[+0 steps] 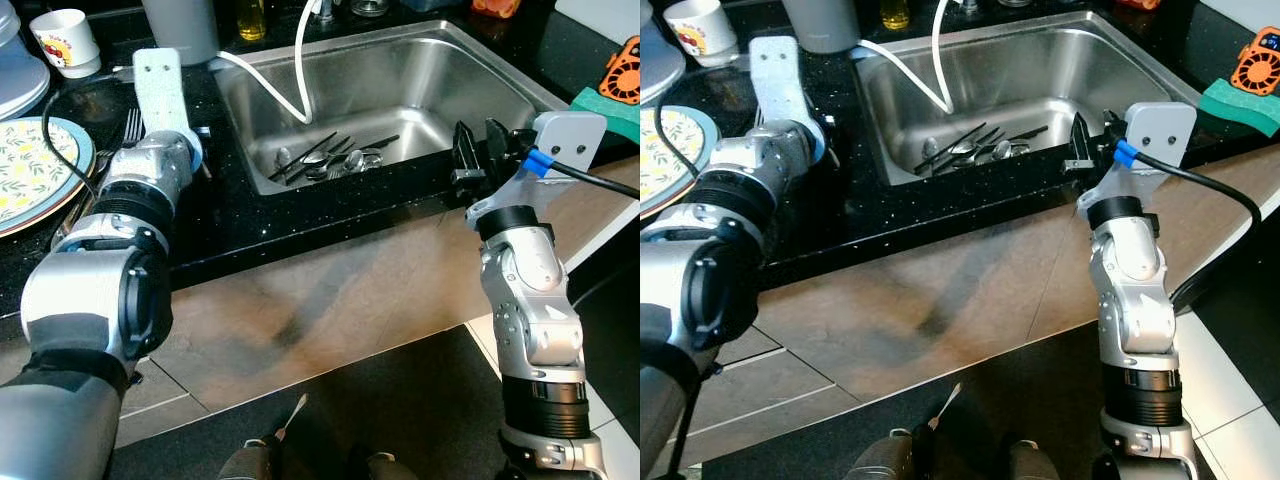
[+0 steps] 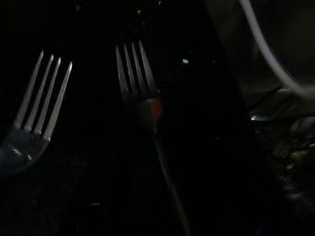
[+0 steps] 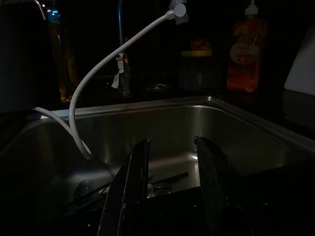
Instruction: Kitchen organization
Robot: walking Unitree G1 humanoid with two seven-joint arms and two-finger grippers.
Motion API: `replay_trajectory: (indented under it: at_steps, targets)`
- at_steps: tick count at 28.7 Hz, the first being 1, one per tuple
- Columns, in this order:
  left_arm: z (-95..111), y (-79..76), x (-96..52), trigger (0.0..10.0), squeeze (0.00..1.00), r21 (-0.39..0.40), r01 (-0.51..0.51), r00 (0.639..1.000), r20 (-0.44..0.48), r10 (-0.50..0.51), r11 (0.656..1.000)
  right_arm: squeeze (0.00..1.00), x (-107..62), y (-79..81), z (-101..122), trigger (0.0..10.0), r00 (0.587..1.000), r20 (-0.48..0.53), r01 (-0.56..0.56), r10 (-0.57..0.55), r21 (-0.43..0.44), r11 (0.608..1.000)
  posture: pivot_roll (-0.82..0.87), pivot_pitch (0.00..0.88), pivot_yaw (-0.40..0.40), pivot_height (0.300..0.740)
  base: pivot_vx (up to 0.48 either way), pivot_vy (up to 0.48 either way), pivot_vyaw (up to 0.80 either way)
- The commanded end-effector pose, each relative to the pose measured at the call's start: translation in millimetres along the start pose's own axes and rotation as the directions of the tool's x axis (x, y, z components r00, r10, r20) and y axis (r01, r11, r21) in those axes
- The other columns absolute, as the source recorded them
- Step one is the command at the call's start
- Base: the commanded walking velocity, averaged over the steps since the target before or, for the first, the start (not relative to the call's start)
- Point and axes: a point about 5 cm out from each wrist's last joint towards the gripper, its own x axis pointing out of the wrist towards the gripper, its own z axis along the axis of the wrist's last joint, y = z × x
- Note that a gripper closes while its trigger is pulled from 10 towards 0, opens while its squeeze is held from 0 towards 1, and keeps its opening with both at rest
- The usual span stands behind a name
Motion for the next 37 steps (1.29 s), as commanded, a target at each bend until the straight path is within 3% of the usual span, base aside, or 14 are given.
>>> replay_trajectory:
  at_steps: [1, 2, 3, 11, 19, 21, 24, 25, 26, 28, 30, 31, 33, 37]
  targets:
    - [-38, 6.5, 3.3, 4.7, 0.0, -0.04, -0.053, 0.986, -0.162, 0.046, 0.998, 0.0, -2.1, 1.4, -4, 10.0, 1.0, -0.015, -0.004, 0.004, 0.007, 1.0, 0.12, 0.212, 0.05, 0.74, 0.0, 0.0, 0.0]
    - [-38, 6.5, 3.3, 4.7, 0.0, -0.04, -0.053, 0.986, -0.162, 0.046, 0.998, 0.0, -2.1, 1.4, -4, 10.0, 1.0, -0.015, -0.004, 0.004, 0.007, 1.0, 0.12, 0.212, 0.05, 0.74, 0.0, 0.0, 0.0]
    - [-43, 10.2, 3.8, 0.0, 0.0, -0.009, -0.07, 0.983, -0.173, 0.067, 0.998, 0.0, -2.4, 1.1, -4, 10.0, 1.0, -0.014, -0.002, 0.002, 0.006, 1.0, 0.12, 0.211, 0.052, 0.74, 0.0, 0.0, 0.0]
    - [-36, 22.7, 4.4, 0.0, 0.0, 0.178, -0.165, 0.981, -0.072, 0.18, 0.97, 0.0, -3.2, 0.0, -5, 10.0, 1.0, -0.017, 0.004, -0.004, 0.007, 1.0, 0.12, 0.204, 0.05, 0.74, 0.0, 0.0, 0.0]
    - [-15, 16.8, 2.7, 0.0, 0.0, 0.164, -0.166, 0.986, 0.019, 0.166, 0.972, 0.0, -1.5, 0.6, -5, 10.0, 1.0, -0.014, 0.003, -0.003, 0.011, 1.0, 0.12, 0.198, 0.049, 0.74, 0.0, 0.0, 0.0]
    - [9, 0.3, -1.2, 10.0, 0.0, 0.178, -0.115, 0.984, 0.154, 0.088, 0.977, 0.0, -1.3, -0.1, -5, 10.0, 1.0, -0.014, 0.004, -0.004, 0.009, 1.0, 0.12, 0.199, 0.047, 0.74, 0.0, 0.0, 0.0]
    - [37, -58.2, -17.4, 10.0, 0.0, 0.202, 0.23, 0.916, 0.285, -0.282, 0.952, 0.0, -1.2, -0.9, -5, 10.0, 1.0, -0.015, 0.005, -0.005, 0.007, 1.0, 0.12, 0.201, 0.046, 0.74, 0.0, 0.0, 0.0]
    - [30, -93.3, -28.1, 10.0, 0.0, 0.252, 0.464, 0.825, 0.227, -0.518, 0.849, 0.0, -1.2, -0.5, -5, 10.0, 1.0, -0.016, 0.004, -0.004, 0.008, 1.0, 0.12, 0.201, 0.047, 0.74, 0.0, 0.0, 0.0]
    - [30, -93.3, -28.1, 10.0, 0.0, 0.252, 0.464, 0.825, 0.227, -0.518, 0.849, 0.0, -1.2, -0.5, -5, 10.0, 1.0, -0.016, 0.004, -0.004, 0.008, 1.0, 0.12, 0.201, 0.047, 0.74, 0.0, 0.0, 0.0]
    - [12, -111.5, -32.2, 10.0, 0.0, 0.3, 0.57, 0.773, 0.122, -0.623, 0.765, 0.0, -0.9, 0.1, -5, 10.0, 1.0, -0.015, 0.004, -0.004, 0.009, 1.0, 0.12, 0.204, 0.053, 0.74, 0.0, 0.0, 0.0]
    - [-29, -121.4, -28.9, 10.0, 0.0, 0.435, 0.575, 0.788, -0.063, -0.613, 0.693, 0.0, -1.3, 0.8, -5, 10.0, 1.0, -0.014, 0.006, -0.005, 0.01, 1.0, 0.12, 0.204, 0.053, 0.74, 0.0, 0.0, 0.0]
    - [-29, -121.4, -28.9, 10.0, 0.0, 0.435, 0.575, 0.788, -0.063, -0.613, 0.693, 0.0, -1.3, 0.8, -5, 10.0, 1.0, -0.014, 0.006, -0.005, 0.01, 1.0, 0.12, 0.204, 0.053, 0.74, 0.0, 0.0, 0.0]
    - [-44, -119.7, -25.2, 10.0, 1.0, 0.513, 0.504, 0.829, -0.063, -0.555, 0.695, 0.0, -2.4, -0.1, -5, 10.0, 1.0, -0.014, 0.011, -0.011, 0.008, 1.0, 0.11, 0.208, 0.058, 0.74, 0.0, 0.0, 0.0]
    - [-44, -119.9, -25.1, 10.0, 1.0, 0.519, 0.495, 0.832, -0.049, -0.553, 0.697, 0.0, -2.8, -0.5, -4, 10.0, 1.0, -0.015, 0.012, -0.012, 0.007, 1.0, 0.11, 0.208, 0.058, 0.74, 0.0, 0.0, 0.0]
